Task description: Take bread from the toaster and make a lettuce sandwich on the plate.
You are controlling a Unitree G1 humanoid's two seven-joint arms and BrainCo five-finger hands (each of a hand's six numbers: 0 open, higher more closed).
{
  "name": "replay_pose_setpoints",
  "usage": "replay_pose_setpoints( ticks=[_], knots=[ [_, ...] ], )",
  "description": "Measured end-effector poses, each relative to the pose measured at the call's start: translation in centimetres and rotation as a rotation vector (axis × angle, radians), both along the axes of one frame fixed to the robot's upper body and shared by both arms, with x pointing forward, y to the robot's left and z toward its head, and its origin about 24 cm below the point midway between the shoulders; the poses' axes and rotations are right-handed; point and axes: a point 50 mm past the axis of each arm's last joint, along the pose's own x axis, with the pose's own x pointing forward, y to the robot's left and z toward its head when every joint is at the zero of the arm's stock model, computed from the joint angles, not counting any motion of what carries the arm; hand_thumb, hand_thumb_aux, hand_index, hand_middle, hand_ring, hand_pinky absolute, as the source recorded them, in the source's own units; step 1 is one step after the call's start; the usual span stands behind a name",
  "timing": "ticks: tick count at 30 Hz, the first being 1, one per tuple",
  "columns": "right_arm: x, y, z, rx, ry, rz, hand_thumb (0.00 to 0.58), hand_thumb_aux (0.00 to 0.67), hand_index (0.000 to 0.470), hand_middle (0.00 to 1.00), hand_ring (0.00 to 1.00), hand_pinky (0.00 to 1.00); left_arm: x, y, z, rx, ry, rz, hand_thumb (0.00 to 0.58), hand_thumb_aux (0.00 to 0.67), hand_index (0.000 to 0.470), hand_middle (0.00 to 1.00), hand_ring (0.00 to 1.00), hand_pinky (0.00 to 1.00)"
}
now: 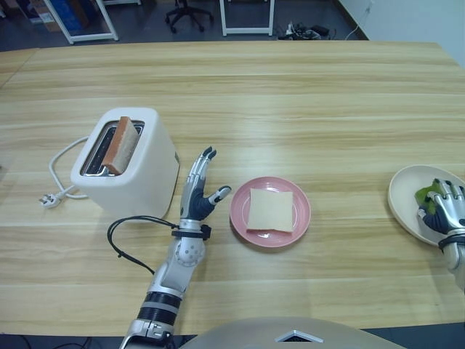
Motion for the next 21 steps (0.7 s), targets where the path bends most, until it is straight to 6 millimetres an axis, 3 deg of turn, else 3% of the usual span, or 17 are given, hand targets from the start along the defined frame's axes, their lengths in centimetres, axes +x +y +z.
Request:
replay_pose_setpoints(
  ticks=[4,7,10,11,13,21],
  knots=[
    [-0.3,-0.7,0.1,-0.036,0.018,-0.033,0.47,0.378,0.265,0.0,0.0,0.0,-0.1,0.0,-0.1,0.001,0.006,0.002,0.0,0.0,0.0,0.0,0.0,0.0],
    [-0.3,-0.9,0.2,-0.052,0.025,-0.034,0.487,0.402,0.282,0.0,0.0,0.0,-0.1,0.0,0.0,0.002,0.002,0.003,0.0,0.0,0.0,0.0,0.0,0.0],
    [-0.4,-1.0,0.3,-0.062,0.037,-0.033,0.551,0.52,0.365,0.0,0.0,0.0,-0.2,0.0,0.1,0.001,-0.002,0.003,0.0,0.0,0.0,0.0,0.0,0.0],
    [-0.4,-1.1,0.4,-0.067,0.042,-0.035,0.572,0.591,0.415,0.0,0.0,0.0,-0.3,0.0,0.1,0.001,0.0,0.004,0.0,0.0,0.0,0.0,0.0,0.0],
    [-0.4,-1.3,0.6,-0.076,0.053,-0.036,0.58,0.67,0.47,0.0,0.0,0.0,-0.4,0.1,0.0,0.001,0.006,0.007,0.0,0.0,0.0,0.0,0.0,0.0],
    [0.2,-0.6,1.3,-0.062,0.02,0.001,0.58,0.67,0.47,0.0,0.0,0.0,-0.5,0.1,0.1,0.002,0.005,0.009,0.0,0.0,0.0,0.0,0.0,0.0]
  ],
)
